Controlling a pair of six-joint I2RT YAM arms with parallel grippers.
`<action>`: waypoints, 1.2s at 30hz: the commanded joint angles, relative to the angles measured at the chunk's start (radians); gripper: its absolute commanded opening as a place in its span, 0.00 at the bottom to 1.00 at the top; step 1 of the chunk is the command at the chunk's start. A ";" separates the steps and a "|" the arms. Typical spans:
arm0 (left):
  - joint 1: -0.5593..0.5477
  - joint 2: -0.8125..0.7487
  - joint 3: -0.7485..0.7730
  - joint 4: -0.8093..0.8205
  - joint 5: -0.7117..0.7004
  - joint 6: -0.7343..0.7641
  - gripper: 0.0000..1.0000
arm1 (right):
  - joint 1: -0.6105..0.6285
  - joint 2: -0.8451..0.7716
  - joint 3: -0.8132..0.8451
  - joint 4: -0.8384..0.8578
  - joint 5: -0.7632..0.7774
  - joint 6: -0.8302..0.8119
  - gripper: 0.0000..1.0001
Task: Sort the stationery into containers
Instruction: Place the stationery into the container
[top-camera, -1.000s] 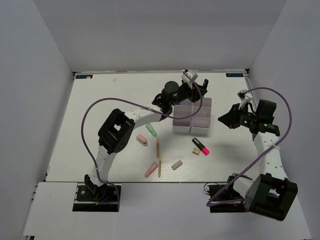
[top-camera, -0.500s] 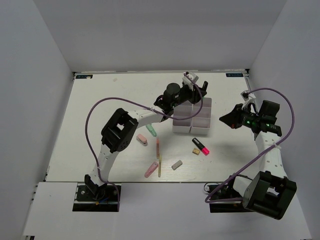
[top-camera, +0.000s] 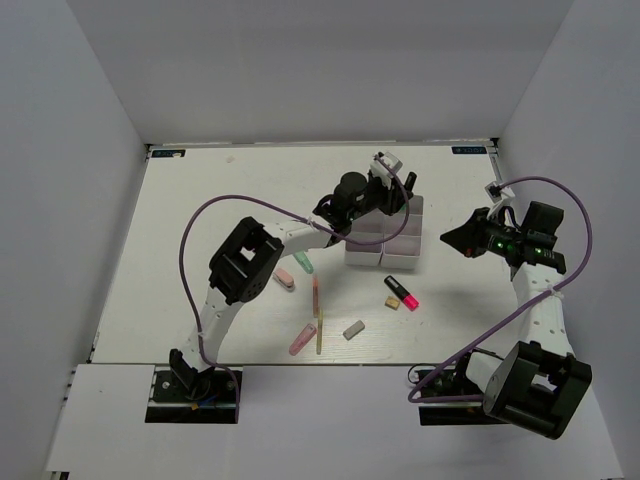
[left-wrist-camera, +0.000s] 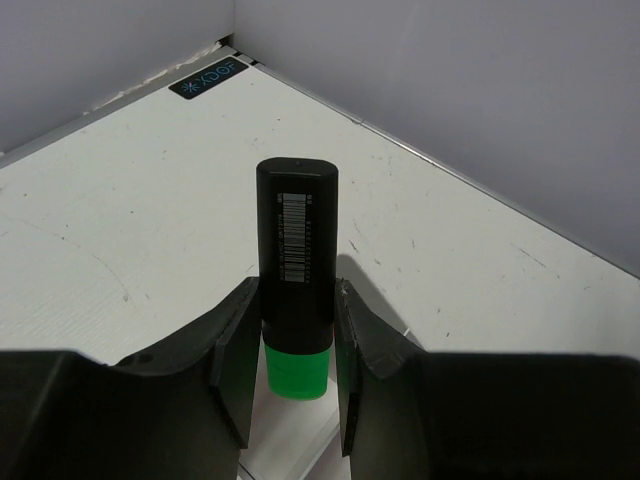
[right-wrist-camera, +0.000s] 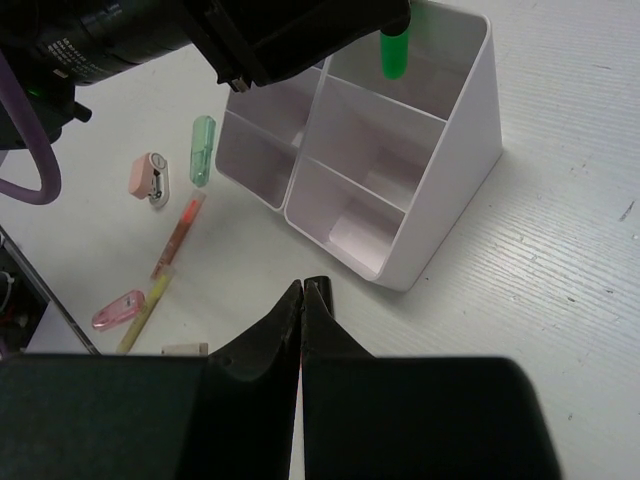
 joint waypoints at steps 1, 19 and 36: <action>-0.006 -0.028 -0.004 0.006 -0.026 0.019 0.08 | -0.009 0.001 -0.002 0.029 -0.041 0.007 0.00; -0.020 -0.079 -0.007 -0.017 -0.052 0.036 0.58 | -0.024 -0.007 -0.002 0.029 -0.081 0.011 0.26; -0.024 -0.893 -0.324 -1.125 -0.460 -0.233 0.66 | 0.141 0.136 0.160 -0.758 -0.083 -0.763 0.04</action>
